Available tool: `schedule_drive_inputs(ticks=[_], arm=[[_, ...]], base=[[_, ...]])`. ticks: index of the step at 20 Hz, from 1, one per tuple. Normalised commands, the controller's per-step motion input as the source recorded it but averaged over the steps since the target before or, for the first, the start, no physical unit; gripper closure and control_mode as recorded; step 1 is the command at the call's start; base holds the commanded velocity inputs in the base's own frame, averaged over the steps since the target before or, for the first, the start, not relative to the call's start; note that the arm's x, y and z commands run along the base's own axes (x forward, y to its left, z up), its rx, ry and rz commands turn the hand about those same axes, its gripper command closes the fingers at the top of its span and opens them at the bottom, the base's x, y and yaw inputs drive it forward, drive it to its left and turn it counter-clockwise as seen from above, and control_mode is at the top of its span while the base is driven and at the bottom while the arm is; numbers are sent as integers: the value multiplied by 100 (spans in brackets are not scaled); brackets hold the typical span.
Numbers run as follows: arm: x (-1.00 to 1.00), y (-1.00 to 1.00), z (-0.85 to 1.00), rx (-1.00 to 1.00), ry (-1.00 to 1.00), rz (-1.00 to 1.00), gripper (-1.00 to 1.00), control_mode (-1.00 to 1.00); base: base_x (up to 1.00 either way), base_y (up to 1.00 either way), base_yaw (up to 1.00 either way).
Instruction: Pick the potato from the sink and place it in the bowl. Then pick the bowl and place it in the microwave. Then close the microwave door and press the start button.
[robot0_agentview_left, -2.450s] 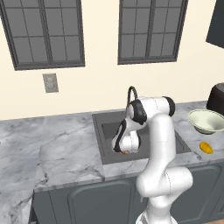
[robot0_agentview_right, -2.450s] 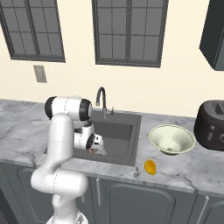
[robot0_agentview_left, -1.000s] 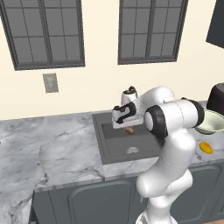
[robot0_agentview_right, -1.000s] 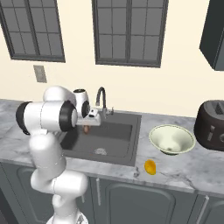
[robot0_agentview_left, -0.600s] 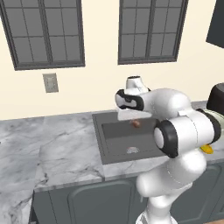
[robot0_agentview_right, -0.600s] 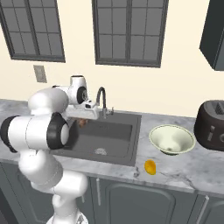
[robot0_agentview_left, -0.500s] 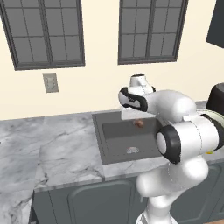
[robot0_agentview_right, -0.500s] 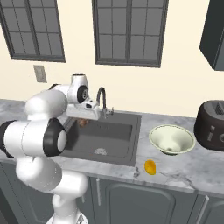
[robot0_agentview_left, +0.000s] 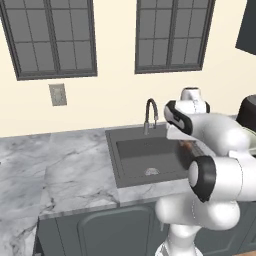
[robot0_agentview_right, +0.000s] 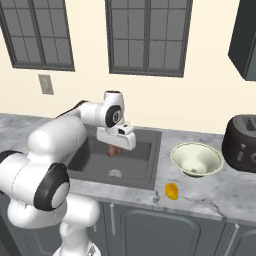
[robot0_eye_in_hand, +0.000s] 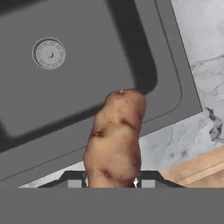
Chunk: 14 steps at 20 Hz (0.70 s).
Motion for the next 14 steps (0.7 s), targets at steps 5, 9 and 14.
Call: schedule_drive_inputs(ticks=[5, 9, 14], arm=[[12, -95, 7, 0, 6, -8, 100, -100], [6, -91, 12, 0, 3, -8, 100, -100], [0, -46, 7, -3, 3, -18, 100, -100]], base=[[0, 0, 0], [0, 0, 0], [0, 0, 0]])
